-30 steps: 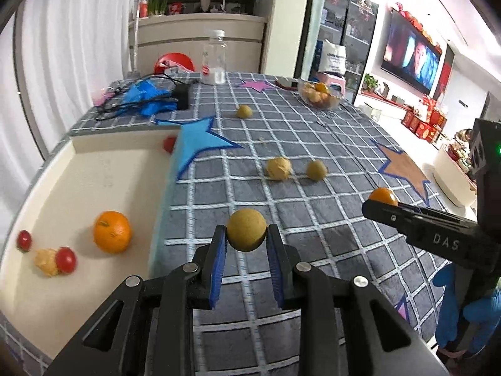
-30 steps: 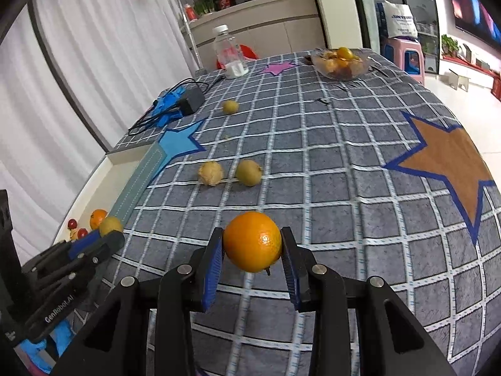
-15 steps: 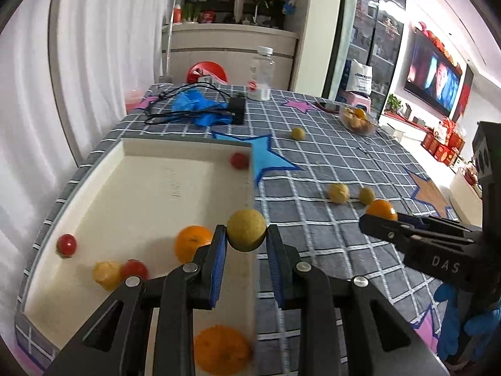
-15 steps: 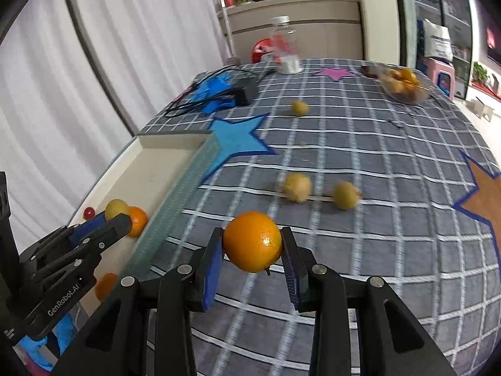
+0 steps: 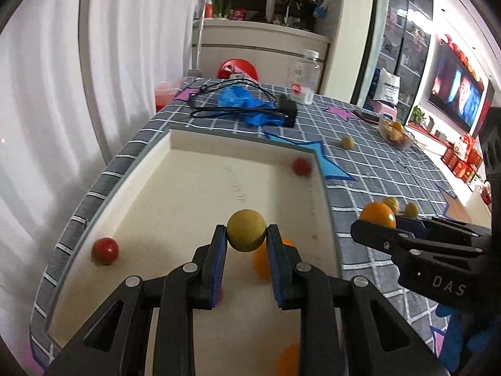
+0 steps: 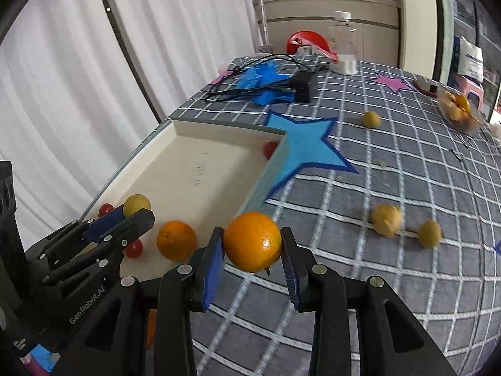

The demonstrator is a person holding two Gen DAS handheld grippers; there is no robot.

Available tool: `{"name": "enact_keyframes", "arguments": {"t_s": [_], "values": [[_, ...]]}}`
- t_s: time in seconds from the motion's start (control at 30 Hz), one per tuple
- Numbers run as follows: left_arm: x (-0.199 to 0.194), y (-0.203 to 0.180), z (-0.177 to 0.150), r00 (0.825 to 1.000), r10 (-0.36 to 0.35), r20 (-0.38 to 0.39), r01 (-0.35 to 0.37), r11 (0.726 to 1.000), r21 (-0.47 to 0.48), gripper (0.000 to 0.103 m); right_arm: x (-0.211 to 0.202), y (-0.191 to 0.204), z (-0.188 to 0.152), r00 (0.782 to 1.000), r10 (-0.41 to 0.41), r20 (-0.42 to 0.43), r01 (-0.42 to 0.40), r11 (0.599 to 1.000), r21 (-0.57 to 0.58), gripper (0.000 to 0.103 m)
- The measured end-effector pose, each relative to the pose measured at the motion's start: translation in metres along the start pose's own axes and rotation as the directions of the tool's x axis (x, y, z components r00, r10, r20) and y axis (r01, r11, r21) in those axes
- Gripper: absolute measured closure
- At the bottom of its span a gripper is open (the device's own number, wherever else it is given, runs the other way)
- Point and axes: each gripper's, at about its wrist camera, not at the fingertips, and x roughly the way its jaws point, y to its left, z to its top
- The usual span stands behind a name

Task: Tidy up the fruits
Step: 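Carry the yellow fruit and the orange over the white tray with both tools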

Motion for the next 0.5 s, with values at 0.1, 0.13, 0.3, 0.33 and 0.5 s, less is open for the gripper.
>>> {"name": "enact_keyframes", "arguments": {"t_s": [0.1,0.13,0.3,0.33,0.5], "values": [[0.002,0.007,0.003,1.0,0.001,0.005,0.0,1.0,-0.014,0.075,0.007,0.009,0.007,1.0,0.002,-0.006,-0.002,1.0,-0.018,0.066],[0.003,0.009,0.004,1.0,0.0,0.006,0.0,1.0,-0.019,0.075,0.01,0.013,0.009,1.0,0.005,-0.008,-0.005,1.0,-0.026,0.066],[0.008,0.023,0.004,1.0,-0.004,-0.01,0.004,0.999,-0.053,0.075,0.023,0.032,0.019,1.0,0.011,-0.016,-0.012,0.998,-0.059,0.066],[0.008,0.024,0.004,1.0,-0.015,-0.013,0.014,0.998,-0.062,0.075,0.027,0.036,0.02,1.0,0.014,-0.02,-0.015,0.998,-0.065,0.066],[0.006,0.032,0.004,1.0,0.016,-0.019,-0.018,0.997,-0.081,0.061,0.034,0.041,0.025,1.0,0.003,-0.023,-0.005,0.997,-0.074,0.066]]}}
